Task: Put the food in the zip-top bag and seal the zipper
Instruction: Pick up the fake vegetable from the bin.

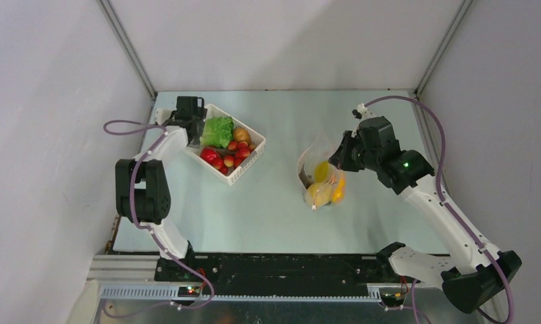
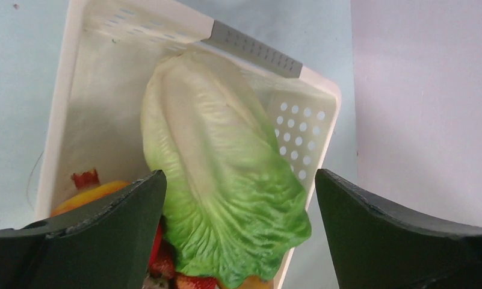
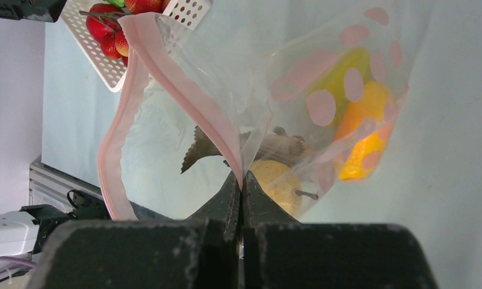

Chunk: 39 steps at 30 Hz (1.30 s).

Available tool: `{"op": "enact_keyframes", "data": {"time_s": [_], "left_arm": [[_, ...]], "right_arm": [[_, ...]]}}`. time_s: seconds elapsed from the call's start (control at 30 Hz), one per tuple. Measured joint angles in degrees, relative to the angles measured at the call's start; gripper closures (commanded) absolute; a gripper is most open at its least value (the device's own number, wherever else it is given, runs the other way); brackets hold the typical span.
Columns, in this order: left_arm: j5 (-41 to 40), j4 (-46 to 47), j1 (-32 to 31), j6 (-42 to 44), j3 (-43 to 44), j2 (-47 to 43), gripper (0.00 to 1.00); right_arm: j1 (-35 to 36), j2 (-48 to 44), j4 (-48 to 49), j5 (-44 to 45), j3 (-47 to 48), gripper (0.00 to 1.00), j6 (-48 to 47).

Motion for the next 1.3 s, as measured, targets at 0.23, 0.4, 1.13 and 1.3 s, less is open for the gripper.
{"op": "enact_keyframes", "data": {"time_s": [0.23, 0.4, 1.13, 1.3], "left_arm": [[-1.95, -2.6, 0.24, -1.07, 5.33, 5.25, 0.0], [-1.99, -4.74, 0.33, -1.05, 7.45, 8.02, 0.01], [-0.15, -12.17, 0.52, 0.59, 13.53, 13.42, 0.77], [0.46, -10.32, 0.57, 0.46, 10.45, 11.82, 0.9]], "right_arm": [[-0.63, -0.02, -0.09, 0.66, -0.02, 1.0, -0.02], [-1.09, -0.02, -0.09, 0.83, -0.04, 1.0, -0.02], [-1.86, -0.52, 0.02, 1.05, -1.29, 1.0, -0.02], [-1.88, -0.76, 0.02, 1.05, -1.38, 1.0, -0.04]]}}
